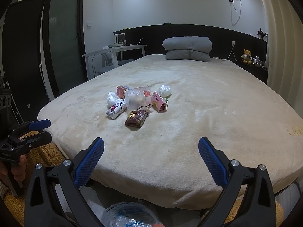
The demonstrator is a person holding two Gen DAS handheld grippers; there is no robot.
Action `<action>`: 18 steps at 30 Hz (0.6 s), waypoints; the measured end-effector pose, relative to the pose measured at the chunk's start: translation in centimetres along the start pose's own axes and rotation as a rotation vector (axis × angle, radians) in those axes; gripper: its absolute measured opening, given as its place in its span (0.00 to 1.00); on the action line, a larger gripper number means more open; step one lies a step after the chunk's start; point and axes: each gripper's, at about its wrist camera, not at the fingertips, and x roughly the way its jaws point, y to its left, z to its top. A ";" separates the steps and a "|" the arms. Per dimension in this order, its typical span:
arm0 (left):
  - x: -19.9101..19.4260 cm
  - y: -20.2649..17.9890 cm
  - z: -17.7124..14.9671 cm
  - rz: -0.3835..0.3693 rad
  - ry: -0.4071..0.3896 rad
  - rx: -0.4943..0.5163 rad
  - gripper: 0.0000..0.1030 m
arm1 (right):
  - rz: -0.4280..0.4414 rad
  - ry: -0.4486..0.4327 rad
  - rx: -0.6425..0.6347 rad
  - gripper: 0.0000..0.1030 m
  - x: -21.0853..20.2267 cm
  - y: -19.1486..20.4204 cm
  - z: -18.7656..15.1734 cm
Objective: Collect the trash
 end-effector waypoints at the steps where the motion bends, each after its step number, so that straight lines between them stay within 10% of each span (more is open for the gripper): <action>1: 0.0 0.0 0.0 0.001 0.000 0.001 0.94 | 0.000 0.000 0.000 0.96 0.0 0.0 0.0; 18: -0.3 -0.7 -0.1 -0.012 -0.010 0.029 0.94 | -0.003 0.000 -0.003 0.96 0.0 -0.1 0.0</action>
